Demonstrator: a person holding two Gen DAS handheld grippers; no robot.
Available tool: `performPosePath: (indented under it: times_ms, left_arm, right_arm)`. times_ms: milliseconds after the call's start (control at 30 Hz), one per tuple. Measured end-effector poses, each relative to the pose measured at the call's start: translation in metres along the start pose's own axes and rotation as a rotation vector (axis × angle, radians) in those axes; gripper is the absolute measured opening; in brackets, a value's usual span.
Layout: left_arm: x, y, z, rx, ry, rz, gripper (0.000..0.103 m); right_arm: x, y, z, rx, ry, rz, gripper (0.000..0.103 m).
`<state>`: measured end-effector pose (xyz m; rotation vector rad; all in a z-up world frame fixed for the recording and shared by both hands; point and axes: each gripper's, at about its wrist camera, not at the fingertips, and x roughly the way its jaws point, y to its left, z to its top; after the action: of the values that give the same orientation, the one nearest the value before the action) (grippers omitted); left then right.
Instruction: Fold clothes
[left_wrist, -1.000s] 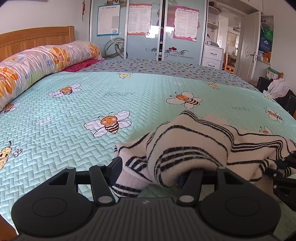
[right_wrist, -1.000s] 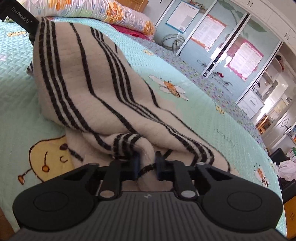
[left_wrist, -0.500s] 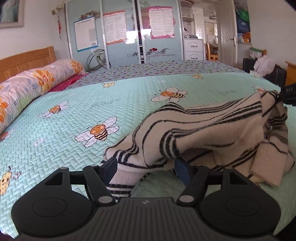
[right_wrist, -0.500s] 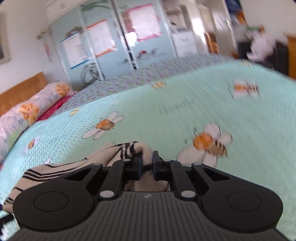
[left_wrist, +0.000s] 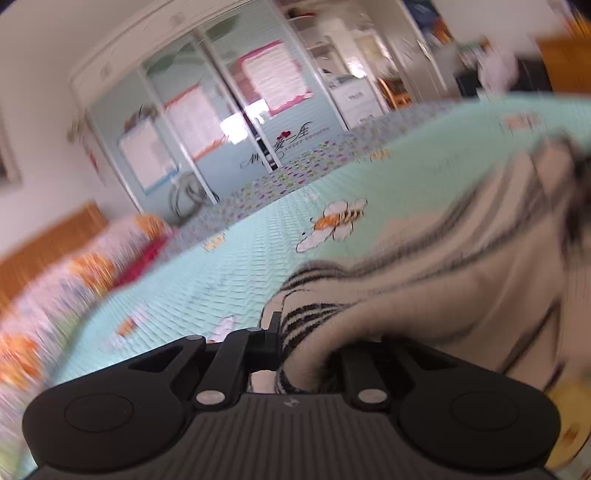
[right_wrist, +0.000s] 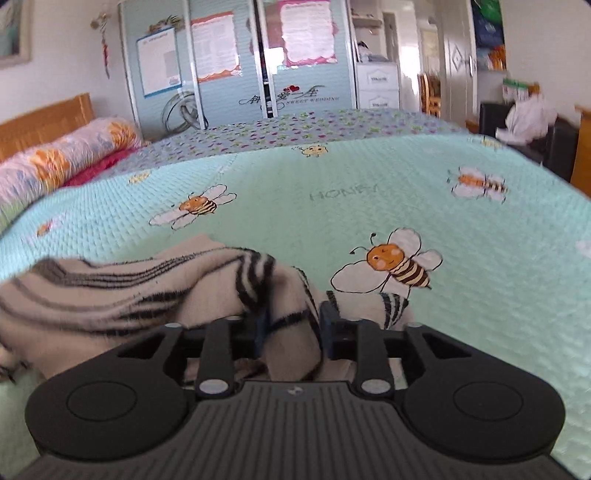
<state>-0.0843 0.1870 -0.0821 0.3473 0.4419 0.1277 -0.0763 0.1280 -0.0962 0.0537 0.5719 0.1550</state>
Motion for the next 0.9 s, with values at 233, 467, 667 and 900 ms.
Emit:
performPosePath:
  times_ms: [233,467,667,900]
  left_arm:
    - [-0.020,0.041,0.036,-0.265,-0.012,-0.013,0.010]
    - [-0.051,0.059,0.014,-0.362,0.007,0.043,0.010]
    - [-0.067,0.068,-0.001,-0.404,0.031,0.053,0.010]
    - [-0.095,0.078,0.012,-0.445,-0.033,0.035,0.010]
  right_arm:
    - [-0.016,0.040,-0.010,-0.305,-0.061,0.025,0.072]
    - [0.000,0.068,-0.022,-0.473,-0.034,0.063,0.074]
    - [-0.036,0.074,-0.036,-0.503,-0.080,0.132,0.081]
    - [-0.041,0.095,-0.063,-0.717,-0.084,0.048,0.082]
